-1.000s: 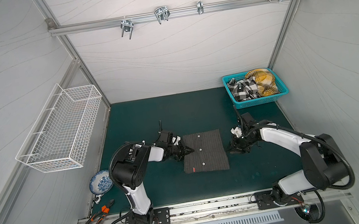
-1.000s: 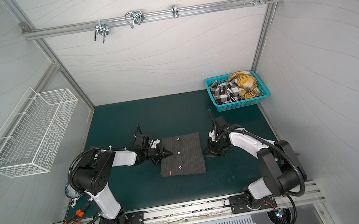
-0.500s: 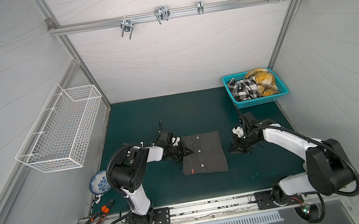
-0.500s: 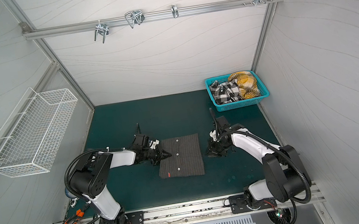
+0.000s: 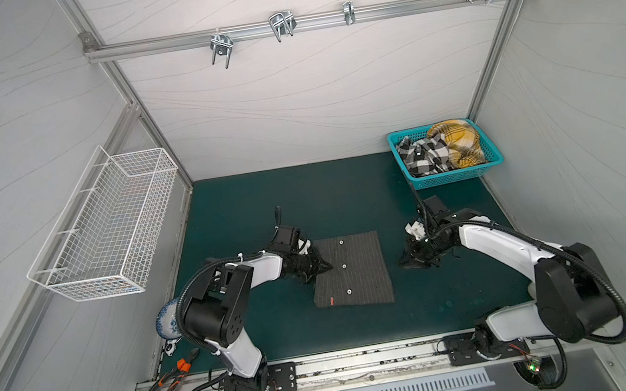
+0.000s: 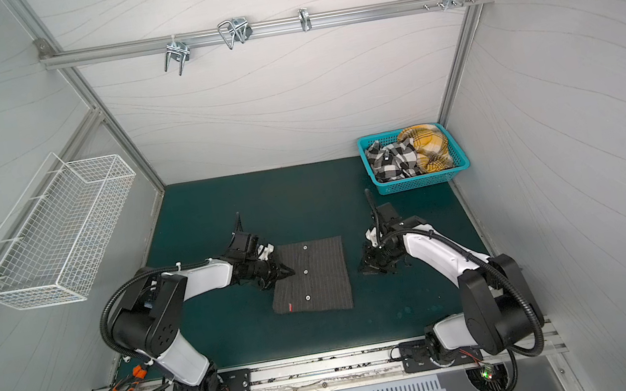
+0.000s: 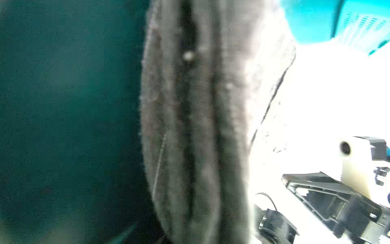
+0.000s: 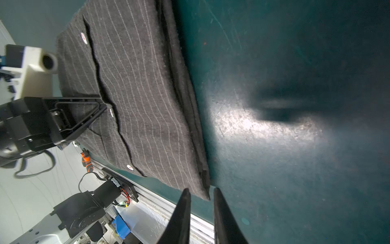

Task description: Fold and stack the long sleeve shirts

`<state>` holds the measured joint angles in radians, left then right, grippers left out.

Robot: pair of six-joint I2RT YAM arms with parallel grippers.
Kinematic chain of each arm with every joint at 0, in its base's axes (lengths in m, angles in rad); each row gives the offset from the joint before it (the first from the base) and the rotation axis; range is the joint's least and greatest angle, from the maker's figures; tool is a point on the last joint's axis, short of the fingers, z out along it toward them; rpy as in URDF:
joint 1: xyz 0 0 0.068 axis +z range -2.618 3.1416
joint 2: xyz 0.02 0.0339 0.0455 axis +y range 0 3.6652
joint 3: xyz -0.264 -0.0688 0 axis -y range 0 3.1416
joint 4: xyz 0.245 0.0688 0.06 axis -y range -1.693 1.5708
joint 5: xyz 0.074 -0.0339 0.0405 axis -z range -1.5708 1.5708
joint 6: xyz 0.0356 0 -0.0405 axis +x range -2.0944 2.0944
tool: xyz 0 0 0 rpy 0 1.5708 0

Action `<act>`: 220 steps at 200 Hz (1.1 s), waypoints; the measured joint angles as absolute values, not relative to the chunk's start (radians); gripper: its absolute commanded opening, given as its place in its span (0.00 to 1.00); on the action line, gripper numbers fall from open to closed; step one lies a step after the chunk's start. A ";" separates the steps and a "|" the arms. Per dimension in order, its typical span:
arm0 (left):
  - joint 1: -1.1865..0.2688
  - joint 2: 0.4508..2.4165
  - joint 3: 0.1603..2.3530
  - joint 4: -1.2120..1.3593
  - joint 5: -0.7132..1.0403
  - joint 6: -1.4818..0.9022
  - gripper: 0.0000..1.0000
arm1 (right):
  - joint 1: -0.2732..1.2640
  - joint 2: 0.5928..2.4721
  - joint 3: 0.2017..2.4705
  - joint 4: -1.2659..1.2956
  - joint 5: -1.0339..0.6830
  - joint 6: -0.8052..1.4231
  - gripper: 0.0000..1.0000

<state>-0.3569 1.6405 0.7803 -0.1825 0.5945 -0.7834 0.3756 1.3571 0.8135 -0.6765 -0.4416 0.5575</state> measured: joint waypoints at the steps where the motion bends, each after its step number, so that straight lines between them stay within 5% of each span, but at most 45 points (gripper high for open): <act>1: -0.356 1.638 0.783 -0.190 0.591 -0.782 0.00 | 0.376 1.357 0.813 -0.677 -0.441 0.558 0.22; 43: -0.308 1.486 1.093 -0.690 0.226 -0.592 0.00 | 0.391 1.327 0.813 -0.687 -0.430 0.561 0.21; 97: -0.317 1.473 1.492 -1.139 -0.542 -0.459 0.00 | 0.400 1.306 0.813 -0.663 -0.458 0.577 0.20; 129: -0.414 1.667 1.523 -1.312 -0.834 -0.524 0.00 | 0.382 1.283 0.807 -0.657 -0.493 0.562 0.20; 158: -0.560 1.973 1.559 -1.418 -0.886 -0.687 0.00 | 0.284 1.215 0.756 -0.653 -0.555 0.527 0.20; 171: -0.644 2.109 1.634 -1.451 -0.859 -0.748 0.47 | 0.232 1.182 0.723 -0.656 -0.585 0.513 0.23; 176: -0.679 2.157 1.673 -1.462 -0.848 -0.768 0.90 | 0.214 1.167 0.709 -0.661 -0.595 0.506 0.26; 178: -0.696 2.176 1.690 -1.467 -0.844 -0.775 0.97 | 0.208 1.163 0.704 -0.662 -0.598 0.504 0.27; 220: -1.017 2.438 2.299 -1.509 -0.701 -0.825 0.99 | 0.175 0.996 0.648 -0.739 -0.638 0.498 0.40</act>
